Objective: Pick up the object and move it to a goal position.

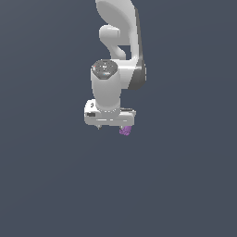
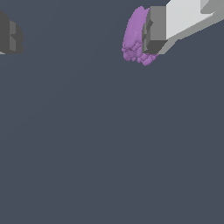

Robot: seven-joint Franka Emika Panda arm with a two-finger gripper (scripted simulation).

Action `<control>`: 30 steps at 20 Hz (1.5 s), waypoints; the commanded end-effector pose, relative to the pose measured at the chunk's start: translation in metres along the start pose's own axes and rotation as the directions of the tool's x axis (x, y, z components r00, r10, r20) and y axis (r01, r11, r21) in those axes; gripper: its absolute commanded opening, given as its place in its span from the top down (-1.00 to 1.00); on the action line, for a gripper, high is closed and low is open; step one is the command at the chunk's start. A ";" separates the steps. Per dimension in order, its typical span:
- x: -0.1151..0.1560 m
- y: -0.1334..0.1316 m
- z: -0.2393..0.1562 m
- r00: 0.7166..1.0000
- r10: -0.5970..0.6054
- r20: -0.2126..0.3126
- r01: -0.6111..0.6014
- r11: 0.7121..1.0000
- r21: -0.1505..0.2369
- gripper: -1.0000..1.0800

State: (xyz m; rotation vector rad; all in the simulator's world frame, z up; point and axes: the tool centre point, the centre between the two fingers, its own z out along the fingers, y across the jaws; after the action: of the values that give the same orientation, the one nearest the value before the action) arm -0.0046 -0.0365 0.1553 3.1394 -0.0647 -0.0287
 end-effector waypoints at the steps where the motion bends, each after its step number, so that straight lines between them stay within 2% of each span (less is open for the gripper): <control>1: -0.002 -0.003 0.002 1.000 0.006 0.000 -0.006 1.000 0.000 -0.92; 9: -0.019 -0.024 0.021 0.998 0.070 -0.005 -0.070 0.998 0.001 -0.92; 19: -0.060 -0.060 0.054 0.981 0.195 -0.014 -0.195 0.981 0.004 -0.92; 30: -0.079 -0.073 0.067 0.969 0.247 -0.017 -0.247 0.969 0.006 -0.92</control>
State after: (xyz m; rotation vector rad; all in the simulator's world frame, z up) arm -0.0808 0.0394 0.0900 3.1091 -0.4500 -0.0012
